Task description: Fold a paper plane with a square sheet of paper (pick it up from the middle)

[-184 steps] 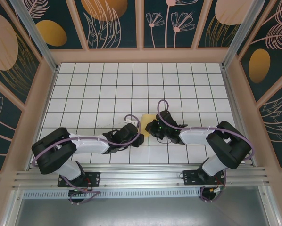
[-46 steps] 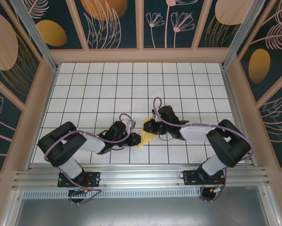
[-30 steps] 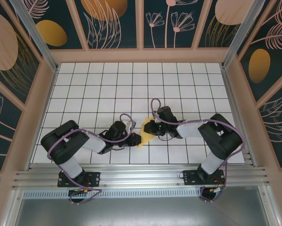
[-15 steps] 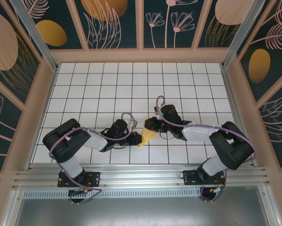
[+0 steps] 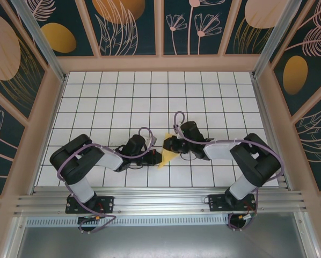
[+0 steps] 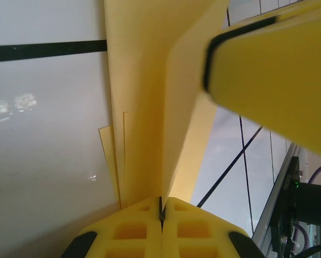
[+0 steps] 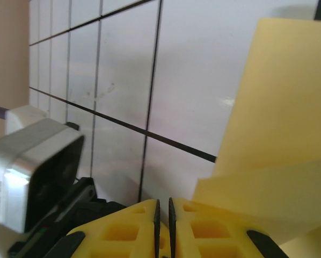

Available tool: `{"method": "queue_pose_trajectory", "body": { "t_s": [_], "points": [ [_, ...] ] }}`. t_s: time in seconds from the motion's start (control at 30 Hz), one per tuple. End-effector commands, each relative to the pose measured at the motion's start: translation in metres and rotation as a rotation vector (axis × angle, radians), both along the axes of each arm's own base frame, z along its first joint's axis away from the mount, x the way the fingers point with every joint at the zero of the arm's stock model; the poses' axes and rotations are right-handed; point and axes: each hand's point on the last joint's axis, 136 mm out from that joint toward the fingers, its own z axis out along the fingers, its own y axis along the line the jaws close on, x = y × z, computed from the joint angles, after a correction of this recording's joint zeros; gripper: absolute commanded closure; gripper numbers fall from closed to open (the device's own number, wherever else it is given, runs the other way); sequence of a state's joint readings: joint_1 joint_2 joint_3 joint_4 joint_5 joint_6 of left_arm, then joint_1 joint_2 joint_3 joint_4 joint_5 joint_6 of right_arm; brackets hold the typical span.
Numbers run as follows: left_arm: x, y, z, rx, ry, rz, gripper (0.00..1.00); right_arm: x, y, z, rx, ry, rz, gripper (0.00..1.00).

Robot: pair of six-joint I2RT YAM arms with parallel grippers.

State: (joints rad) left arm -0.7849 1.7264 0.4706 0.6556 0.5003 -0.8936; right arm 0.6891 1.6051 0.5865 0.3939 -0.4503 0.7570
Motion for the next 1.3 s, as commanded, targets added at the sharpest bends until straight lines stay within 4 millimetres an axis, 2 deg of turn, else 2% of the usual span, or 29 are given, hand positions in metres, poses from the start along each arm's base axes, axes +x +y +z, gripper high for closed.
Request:
{"method": "queue_pose_trajectory", "body": {
  "t_s": [0.0,0.2,0.3,0.43,0.53,0.67,0.73,0.83,0.93,1.1,1.27],
  "points": [
    [-0.013,-0.001,-0.022,0.047,0.079,-0.023,0.96,0.006,0.004,-0.004,0.000,-0.009,-0.005,0.84],
    [-0.018,0.004,-0.030,0.076,0.098,-0.030,0.93,0.023,-0.010,-0.023,-0.088,0.008,-0.062,0.85],
    [-0.020,0.008,-0.033,0.097,0.105,-0.028,0.86,0.024,-0.015,-0.031,-0.106,0.030,-0.072,0.85],
    [-0.020,0.007,-0.027,0.082,0.094,-0.038,0.81,0.022,-0.020,-0.041,-0.134,0.061,-0.081,0.86],
    [-0.021,0.005,-0.020,0.068,0.080,-0.047,0.82,0.020,-0.023,-0.047,-0.148,0.072,-0.089,0.86],
    [-0.023,0.006,-0.019,0.065,0.083,-0.056,0.88,0.019,-0.022,-0.048,-0.144,0.077,-0.081,0.87],
    [-0.024,0.005,-0.017,0.049,0.082,-0.056,0.87,0.018,-0.022,-0.047,-0.141,0.077,-0.079,0.86],
    [-0.023,0.005,-0.012,0.034,0.073,-0.045,0.77,0.017,-0.019,-0.045,-0.131,0.078,-0.067,0.86],
    [-0.019,0.001,0.008,-0.016,0.034,-0.040,0.73,0.015,-0.017,-0.044,-0.131,0.077,-0.053,0.86],
    [-0.013,0.001,0.020,-0.015,0.003,-0.018,0.70,0.013,-0.018,-0.045,-0.137,0.080,-0.049,0.86],
    [-0.012,0.000,0.023,-0.028,0.003,-0.017,0.73,0.012,-0.017,-0.046,-0.137,0.079,-0.047,0.85]
  ]
}}
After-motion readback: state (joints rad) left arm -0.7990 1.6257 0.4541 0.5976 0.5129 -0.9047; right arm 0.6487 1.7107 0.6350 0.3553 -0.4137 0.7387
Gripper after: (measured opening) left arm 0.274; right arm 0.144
